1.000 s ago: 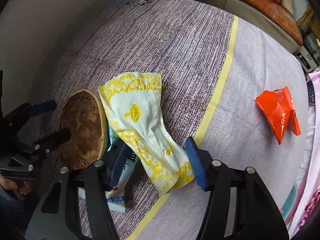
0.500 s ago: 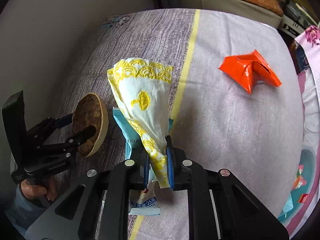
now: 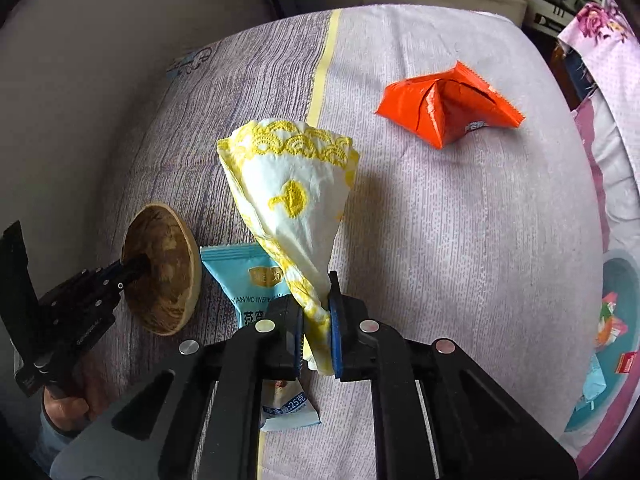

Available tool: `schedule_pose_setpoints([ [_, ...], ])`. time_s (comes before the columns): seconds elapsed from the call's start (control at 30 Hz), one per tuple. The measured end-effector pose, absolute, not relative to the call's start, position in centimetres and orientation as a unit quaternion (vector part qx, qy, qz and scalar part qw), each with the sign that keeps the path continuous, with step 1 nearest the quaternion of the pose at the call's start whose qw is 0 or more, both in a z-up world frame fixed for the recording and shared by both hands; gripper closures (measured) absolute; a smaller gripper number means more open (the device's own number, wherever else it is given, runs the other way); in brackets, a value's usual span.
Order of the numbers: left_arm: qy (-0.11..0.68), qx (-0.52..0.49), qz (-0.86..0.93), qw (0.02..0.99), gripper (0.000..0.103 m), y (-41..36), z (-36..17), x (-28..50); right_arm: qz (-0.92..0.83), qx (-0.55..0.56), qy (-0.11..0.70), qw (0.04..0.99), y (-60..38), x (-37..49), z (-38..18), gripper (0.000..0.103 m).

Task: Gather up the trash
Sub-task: 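Grasp the yellow-white wrapper with the right tool while the left tool grasps the wooden bowl, then carry the wrapper and wooden bowl over the teal wastebasket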

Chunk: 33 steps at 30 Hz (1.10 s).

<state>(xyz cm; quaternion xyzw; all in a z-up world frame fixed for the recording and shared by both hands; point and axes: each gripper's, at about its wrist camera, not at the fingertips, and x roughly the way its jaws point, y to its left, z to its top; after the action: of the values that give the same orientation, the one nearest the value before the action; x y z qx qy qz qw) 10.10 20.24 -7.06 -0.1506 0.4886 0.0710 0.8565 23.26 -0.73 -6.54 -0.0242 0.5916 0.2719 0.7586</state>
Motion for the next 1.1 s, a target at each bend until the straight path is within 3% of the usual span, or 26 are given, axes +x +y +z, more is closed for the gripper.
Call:
schedule_pose_setpoints([
  [0.7, 0.433, -0.118, 0.067, 0.891, 0.097, 14.7, 0.7, 10.2, 0.245, 0.025, 0.543, 0.803, -9.3, 19.5, -2.7, 0.093],
  [1.1, 0.441, -0.107, -0.019, 0.891, 0.097, 5.5, 2.2, 13.2, 0.201, 0.092, 0.501, 0.837, -18.2, 17.7, -0.8, 0.093],
])
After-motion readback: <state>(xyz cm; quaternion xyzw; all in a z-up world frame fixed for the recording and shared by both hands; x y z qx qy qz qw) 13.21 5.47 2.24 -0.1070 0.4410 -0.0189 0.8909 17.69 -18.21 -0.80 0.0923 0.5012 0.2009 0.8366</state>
